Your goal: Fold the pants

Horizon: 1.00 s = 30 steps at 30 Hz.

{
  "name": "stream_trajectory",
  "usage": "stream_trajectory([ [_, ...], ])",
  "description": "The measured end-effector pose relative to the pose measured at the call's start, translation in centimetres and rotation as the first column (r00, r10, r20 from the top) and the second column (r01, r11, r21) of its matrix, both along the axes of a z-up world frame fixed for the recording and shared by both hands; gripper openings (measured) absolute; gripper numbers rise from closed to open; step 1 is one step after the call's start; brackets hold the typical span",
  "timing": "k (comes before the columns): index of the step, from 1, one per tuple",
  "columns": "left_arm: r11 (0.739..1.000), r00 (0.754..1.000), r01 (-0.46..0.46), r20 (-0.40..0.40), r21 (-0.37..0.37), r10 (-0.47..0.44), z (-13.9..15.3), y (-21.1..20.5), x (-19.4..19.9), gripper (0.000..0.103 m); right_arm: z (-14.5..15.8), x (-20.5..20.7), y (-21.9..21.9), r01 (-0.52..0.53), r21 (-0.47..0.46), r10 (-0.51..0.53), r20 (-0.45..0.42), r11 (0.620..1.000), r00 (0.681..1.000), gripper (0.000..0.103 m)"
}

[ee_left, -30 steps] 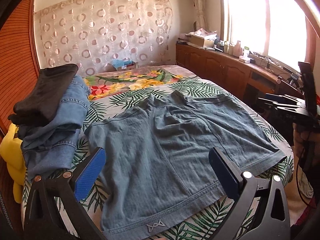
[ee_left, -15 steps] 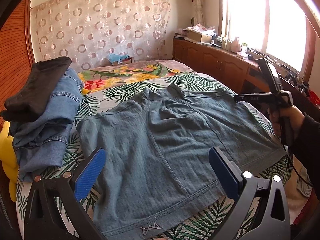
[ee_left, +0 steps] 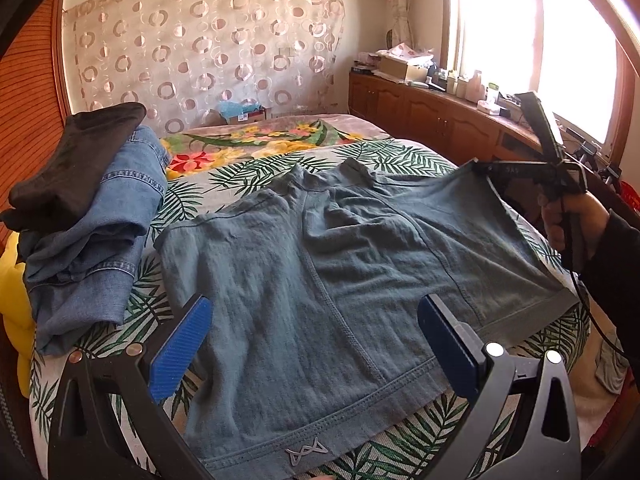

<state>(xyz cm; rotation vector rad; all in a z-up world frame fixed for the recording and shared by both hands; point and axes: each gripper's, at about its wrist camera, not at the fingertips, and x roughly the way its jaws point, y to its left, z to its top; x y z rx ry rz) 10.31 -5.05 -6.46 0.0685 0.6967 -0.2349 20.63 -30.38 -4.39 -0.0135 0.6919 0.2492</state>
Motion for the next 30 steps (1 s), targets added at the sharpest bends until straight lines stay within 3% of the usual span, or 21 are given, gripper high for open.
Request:
stream_trajectory([
  [2,1.000,1.000,-0.002,-0.001,-0.002,0.002,0.0,0.1,0.0,0.103,1.7,-1.7,-0.4,0.043,-0.031,-0.042,0.058,0.999,0.997,0.003],
  [6,1.000,1.000,-0.003,-0.002,-0.004,0.003,0.0,0.1,0.0,0.103,2.1,-3.5,-0.6,0.067,-0.075,-0.063,0.062,0.995,0.996,0.006],
  [8,1.000,1.000,-0.004,-0.005,-0.005,0.004,0.0,0.2,0.1,0.103,1.8,-4.1,-0.7,0.103,-0.122,-0.100,0.034,0.987,0.994,0.030],
  [10,1.000,1.000,-0.005,-0.006,-0.003,0.005,-0.1,0.3,-0.1,0.103,1.6,-4.7,-0.9,0.111,-0.126,-0.109,0.019,0.986,0.994,0.039],
  [17,1.000,1.000,-0.007,-0.017,-0.006,0.007,-0.4,0.5,-0.3,0.103,3.5,-6.0,-1.6,0.082,-0.103,-0.086,-0.040,0.991,0.995,0.040],
  [22,1.000,1.000,-0.013,-0.023,0.000,0.013,-0.7,0.9,-0.7,0.103,4.9,-6.7,-1.7,0.045,-0.066,-0.047,-0.028,0.997,0.999,0.040],
  [30,0.999,0.998,-0.042,-0.039,-0.001,0.042,-1.1,2.5,-1.4,0.103,3.8,-10.3,-0.4,-0.035,-0.042,0.033,-0.029,0.999,0.999,0.040],
])
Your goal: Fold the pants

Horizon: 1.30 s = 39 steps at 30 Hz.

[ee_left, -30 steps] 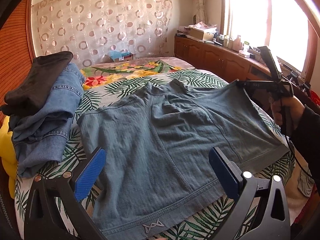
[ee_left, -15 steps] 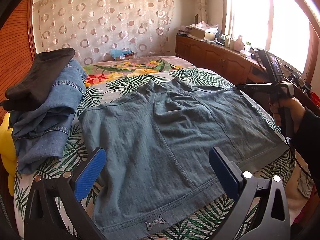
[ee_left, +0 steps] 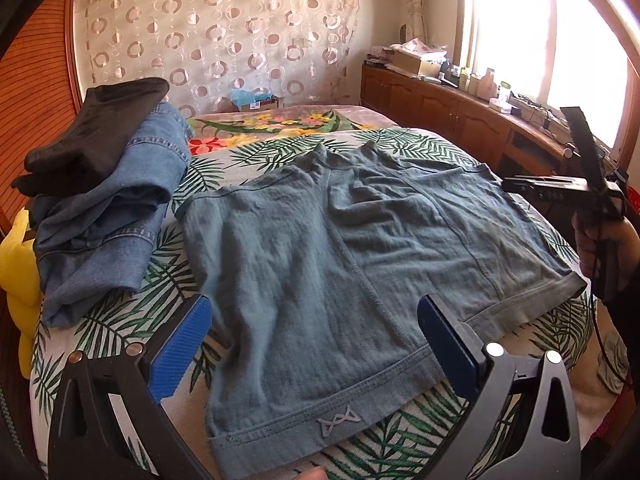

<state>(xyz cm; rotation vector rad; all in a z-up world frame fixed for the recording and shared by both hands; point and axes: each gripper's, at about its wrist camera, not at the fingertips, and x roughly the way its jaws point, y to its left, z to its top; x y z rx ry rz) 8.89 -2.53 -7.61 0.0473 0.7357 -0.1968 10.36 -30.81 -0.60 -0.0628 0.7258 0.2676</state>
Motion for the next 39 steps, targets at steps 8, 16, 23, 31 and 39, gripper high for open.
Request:
stream_trajectory([
  [8,0.999,0.999,-0.041,-0.027,0.007,0.041,-1.0,2.1,-0.9,0.103,-0.9,-3.7,-0.4,-0.051,0.017,0.052,-0.024,0.999,0.998,0.040],
  [16,0.998,0.997,-0.069,-0.046,0.006,0.069,-1.7,4.4,-2.2,0.103,-0.4,-7.4,-0.4,-0.089,0.035,0.089,0.007,0.995,0.996,0.053],
  [23,0.994,0.991,-0.107,-0.087,-0.010,0.106,-2.7,6.3,-2.9,0.102,-1.5,-7.9,0.8,-0.119,-0.007,0.120,0.022,0.993,0.993,0.054],
  [31,0.993,0.988,-0.108,-0.115,-0.041,0.103,-3.3,7.4,-3.5,0.089,-1.5,-7.8,0.7,-0.118,-0.021,0.119,0.021,0.993,0.993,0.054],
  [39,0.995,0.991,-0.065,-0.121,-0.082,0.055,-3.7,7.0,-4.1,0.057,-1.8,-8.6,1.2,-0.118,-0.020,0.119,0.022,0.993,0.993,0.054],
])
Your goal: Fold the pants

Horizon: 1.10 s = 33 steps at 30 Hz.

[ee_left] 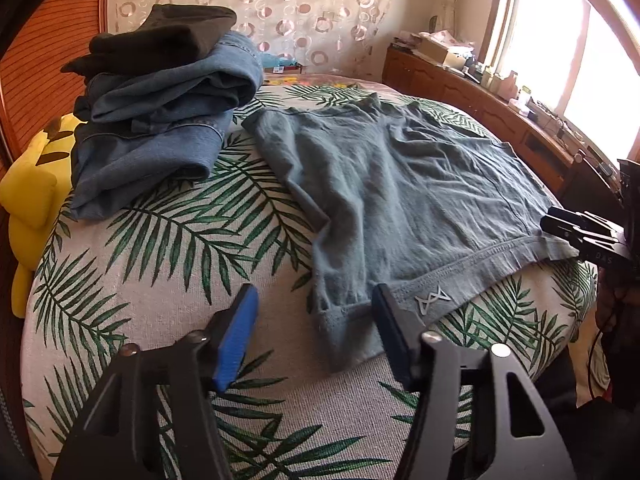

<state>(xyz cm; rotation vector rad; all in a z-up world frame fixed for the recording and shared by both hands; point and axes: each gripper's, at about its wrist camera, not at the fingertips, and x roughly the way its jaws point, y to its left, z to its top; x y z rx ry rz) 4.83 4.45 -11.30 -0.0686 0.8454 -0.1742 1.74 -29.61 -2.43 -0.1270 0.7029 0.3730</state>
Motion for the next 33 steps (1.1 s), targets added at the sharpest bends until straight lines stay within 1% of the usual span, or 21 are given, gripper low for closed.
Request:
stream_trajectory([
  [3,1.000,1.000,0.017,0.006,-0.009,-0.017,0.0,-0.2,-0.2,0.047,-0.2,0.2,0.2,0.002,-0.001,-0.002,-0.001,1.000,1.000,0.054],
  [4,1.000,1.000,0.025,0.005,-0.016,-0.025,0.0,-0.2,-0.2,0.043,-0.2,0.2,0.3,0.003,-0.001,-0.003,-0.001,1.000,1.000,0.054],
  [6,0.999,0.999,0.035,0.003,-0.029,-0.035,0.0,-0.4,-0.2,0.038,-0.3,0.3,0.3,0.005,-0.001,-0.005,-0.001,1.000,1.000,0.054],
  [8,0.998,0.999,0.051,0.001,-0.042,-0.051,0.1,-0.6,-0.3,0.025,-0.6,0.3,0.2,0.007,-0.001,-0.007,-0.001,1.000,1.000,0.054],
  [9,0.998,0.999,0.052,0.003,-0.041,-0.052,0.2,-0.7,-0.3,0.023,-0.6,0.4,0.2,0.009,-0.001,-0.009,-0.002,1.000,1.000,0.054],
  [11,0.998,0.999,0.051,0.008,-0.032,-0.050,0.4,-0.9,-0.3,0.016,-0.7,0.4,0.1,0.012,0.003,-0.012,-0.005,1.000,1.000,0.054],
  [13,0.998,0.998,0.054,0.013,-0.035,-0.054,0.8,-1.0,-0.2,0.012,-0.8,0.5,0.1,0.013,0.005,-0.013,-0.007,1.000,1.000,0.054],
  [16,0.997,0.997,0.068,0.026,-0.022,-0.067,1.5,-1.5,-0.1,0.010,-1.0,0.7,0.0,0.017,0.006,-0.017,-0.011,1.000,1.000,0.054],
  [22,0.994,0.992,0.109,0.056,-0.002,-0.109,3.1,-3.0,0.5,0.009,-0.9,0.6,-0.5,0.022,0.023,-0.022,-0.008,0.999,1.000,0.054],
  [27,0.987,0.984,0.158,0.083,0.016,-0.158,4.6,-5.1,1.3,0.009,-0.7,0.5,-0.9,0.027,0.037,-0.027,0.001,0.999,1.000,0.054],
  [33,0.977,0.973,0.210,0.096,0.032,-0.212,5.6,-7.6,2.6,0.008,-0.7,0.3,-1.7,0.043,0.047,-0.044,0.009,0.998,0.999,0.054],
])
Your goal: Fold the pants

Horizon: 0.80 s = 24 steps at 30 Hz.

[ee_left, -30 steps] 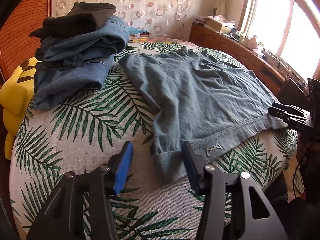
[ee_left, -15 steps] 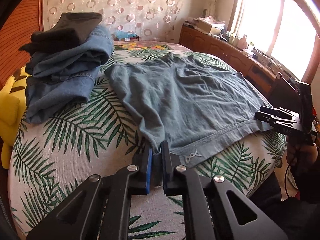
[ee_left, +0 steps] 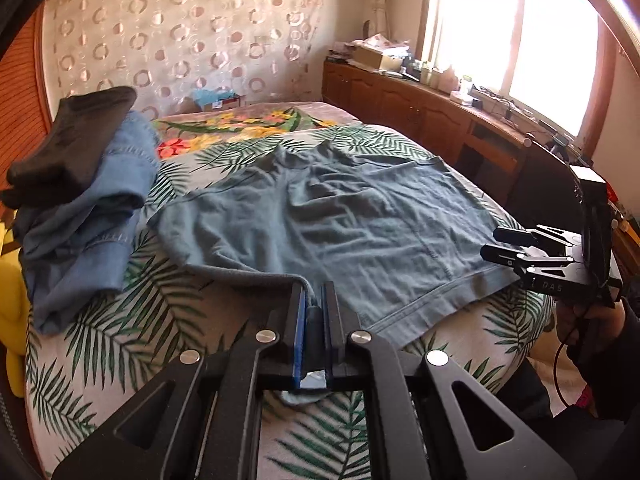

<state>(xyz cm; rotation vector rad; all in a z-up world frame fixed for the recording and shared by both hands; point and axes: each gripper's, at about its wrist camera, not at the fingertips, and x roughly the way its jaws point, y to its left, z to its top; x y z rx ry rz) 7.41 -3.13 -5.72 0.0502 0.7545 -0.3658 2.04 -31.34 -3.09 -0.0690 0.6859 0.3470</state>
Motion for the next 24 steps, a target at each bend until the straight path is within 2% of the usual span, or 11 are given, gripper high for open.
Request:
stream_trajectory([
  [11,0.995,0.995,0.102,0.015,0.012,-0.102,1.6,-4.8,1.9,0.008,0.0,0.0,-1.3,0.024,0.018,-0.024,0.003,1.000,1.000,0.054],
  [16,0.988,0.988,0.152,0.028,-0.004,-0.152,2.9,-7.1,2.8,0.008,0.1,-0.4,-1.7,0.036,0.026,-0.037,0.011,0.999,0.999,0.054],
  [24,0.974,0.973,0.226,0.034,0.020,-0.227,3.8,-11.6,3.3,0.008,-0.1,-0.9,-3.3,0.059,0.042,-0.060,0.019,0.997,0.998,0.054],
])
